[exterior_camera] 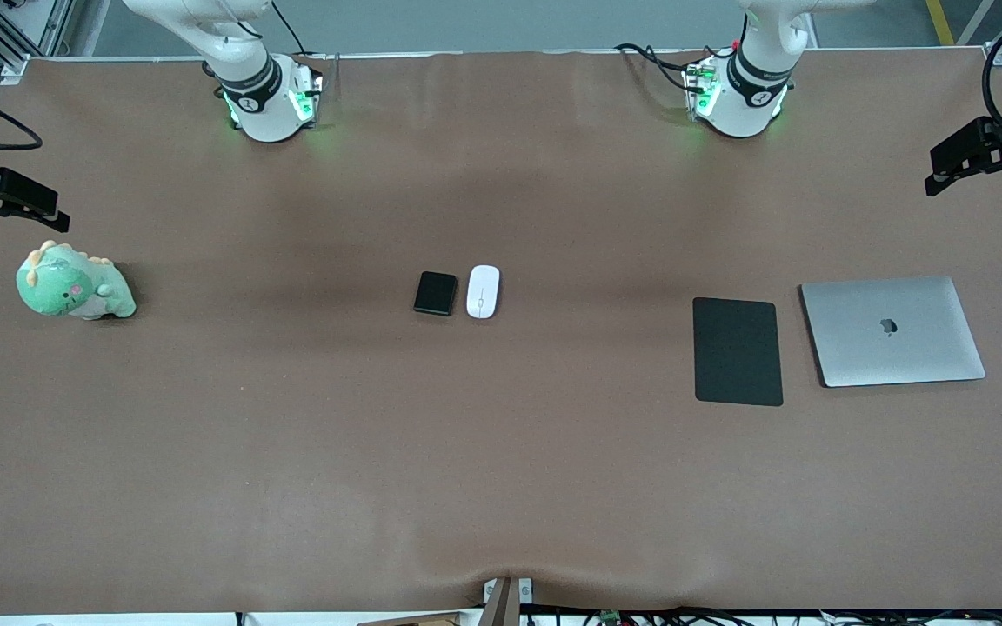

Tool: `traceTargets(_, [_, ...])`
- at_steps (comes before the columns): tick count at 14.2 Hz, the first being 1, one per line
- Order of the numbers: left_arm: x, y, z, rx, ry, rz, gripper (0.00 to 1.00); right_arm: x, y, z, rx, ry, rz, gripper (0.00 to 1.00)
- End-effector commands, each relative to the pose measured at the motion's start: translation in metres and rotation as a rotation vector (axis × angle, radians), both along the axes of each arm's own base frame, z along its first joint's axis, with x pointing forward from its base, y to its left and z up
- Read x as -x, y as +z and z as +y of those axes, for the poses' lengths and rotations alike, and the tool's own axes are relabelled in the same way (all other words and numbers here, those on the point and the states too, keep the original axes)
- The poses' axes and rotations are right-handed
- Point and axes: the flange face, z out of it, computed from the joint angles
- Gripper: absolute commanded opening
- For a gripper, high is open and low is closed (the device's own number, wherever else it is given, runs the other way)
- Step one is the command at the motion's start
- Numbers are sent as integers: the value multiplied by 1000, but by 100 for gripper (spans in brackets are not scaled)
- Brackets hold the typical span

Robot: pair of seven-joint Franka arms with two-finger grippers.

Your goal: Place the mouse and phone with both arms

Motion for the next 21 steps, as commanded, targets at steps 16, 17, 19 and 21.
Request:
traceTargets(16, [-9,-66,-186,40,-35,85,100,3,3,2,4,13,0,100])
traceTargets(17, [-6,-73,-208,47,-49,84,100,3,4,3,3,15,-1,100])
traceTargets(19, [0,-84,-248,61,-49,75,100,3,4,5,6,18,-1,100])
traceTargets(21, [13,-99,-294,63,-30,81,100,2,3,7,12,22,1,100])
